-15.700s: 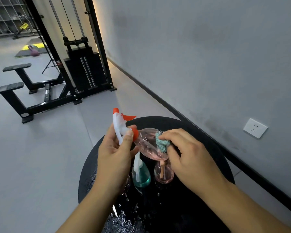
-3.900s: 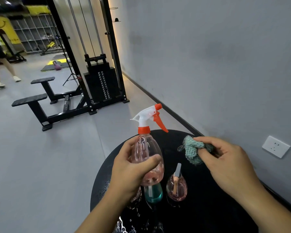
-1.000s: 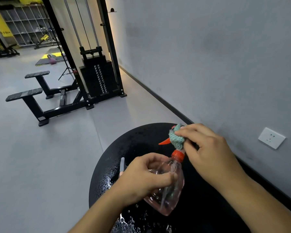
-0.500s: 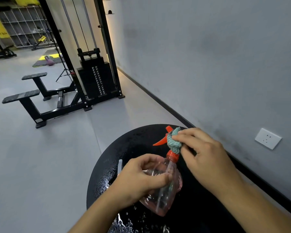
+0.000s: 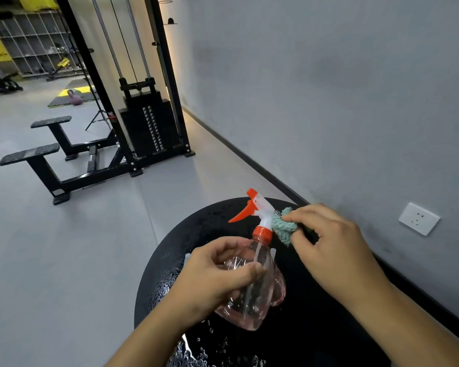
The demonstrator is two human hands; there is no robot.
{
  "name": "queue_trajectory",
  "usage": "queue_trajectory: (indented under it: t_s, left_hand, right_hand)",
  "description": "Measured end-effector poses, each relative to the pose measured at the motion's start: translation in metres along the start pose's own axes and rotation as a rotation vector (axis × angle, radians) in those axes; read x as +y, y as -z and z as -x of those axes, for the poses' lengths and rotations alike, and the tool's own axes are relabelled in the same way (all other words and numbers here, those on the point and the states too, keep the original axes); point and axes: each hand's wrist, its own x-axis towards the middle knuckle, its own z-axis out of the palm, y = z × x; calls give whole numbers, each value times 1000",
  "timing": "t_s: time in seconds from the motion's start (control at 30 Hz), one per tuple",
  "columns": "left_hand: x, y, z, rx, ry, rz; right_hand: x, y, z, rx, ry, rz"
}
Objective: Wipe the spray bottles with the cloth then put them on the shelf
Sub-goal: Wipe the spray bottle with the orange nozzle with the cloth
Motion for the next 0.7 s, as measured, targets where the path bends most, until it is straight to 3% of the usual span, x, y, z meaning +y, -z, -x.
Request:
queue_trajectory:
  t_s: [0.47, 0.7]
  left_hand:
    - [-5, -7, -2, -3, -12, -98]
    - [-3, -3, -2, 23, -25, -40]
  right_hand:
    - [-9, -1, 1, 16, 71, -48]
    - [-5, 3, 1, 46, 34, -46]
